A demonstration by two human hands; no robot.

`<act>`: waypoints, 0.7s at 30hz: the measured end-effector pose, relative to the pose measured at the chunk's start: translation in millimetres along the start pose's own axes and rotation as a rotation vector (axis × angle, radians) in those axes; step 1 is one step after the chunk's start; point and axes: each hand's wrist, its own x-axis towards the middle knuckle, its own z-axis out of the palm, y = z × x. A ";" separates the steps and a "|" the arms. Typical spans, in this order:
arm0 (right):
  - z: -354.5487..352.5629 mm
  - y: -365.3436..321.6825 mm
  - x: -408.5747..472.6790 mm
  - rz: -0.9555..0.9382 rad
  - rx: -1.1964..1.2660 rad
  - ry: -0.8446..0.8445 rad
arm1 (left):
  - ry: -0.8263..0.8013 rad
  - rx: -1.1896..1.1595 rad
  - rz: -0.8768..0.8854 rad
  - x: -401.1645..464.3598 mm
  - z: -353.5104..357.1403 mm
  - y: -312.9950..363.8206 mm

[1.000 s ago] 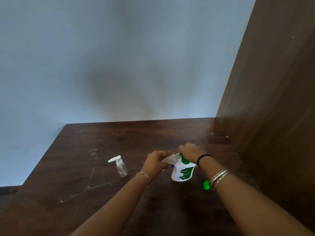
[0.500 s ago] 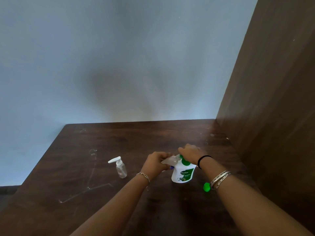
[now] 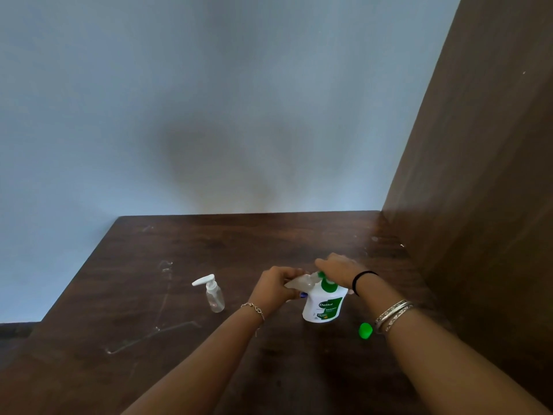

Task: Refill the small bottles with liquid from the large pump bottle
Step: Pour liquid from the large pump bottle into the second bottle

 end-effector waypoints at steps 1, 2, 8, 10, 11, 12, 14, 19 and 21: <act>0.5 -0.3 -1.0 -0.004 -0.006 0.002 | -0.001 0.003 0.000 0.0 0.1 -0.4; 1.4 -0.6 -1.1 -0.007 -0.009 0.014 | 0.000 0.006 0.002 0.3 0.6 -1.1; 5.1 -2.1 -2.0 -0.014 -0.035 0.053 | 0.000 0.009 0.001 0.4 2.6 -2.5; 2.0 -1.6 -1.9 0.005 -0.001 0.031 | 0.004 0.008 -0.006 0.4 1.8 -3.8; 0.6 -2.1 -1.6 0.012 0.009 0.019 | 0.010 0.006 -0.006 0.3 1.3 -4.8; -0.4 -2.1 -1.7 0.011 0.005 0.013 | 0.016 0.005 -0.004 0.2 1.1 -5.6; 0.8 -1.7 -2.8 0.009 -0.029 0.016 | 0.016 -0.001 -0.001 0.0 1.9 -6.3; 5.8 -1.4 -3.7 -0.008 -0.076 0.041 | 0.006 -0.006 -0.003 2.1 3.5 -5.0; 3.9 -1.5 -2.1 0.009 -0.049 0.027 | 0.004 -0.016 0.001 3.3 4.1 -5.4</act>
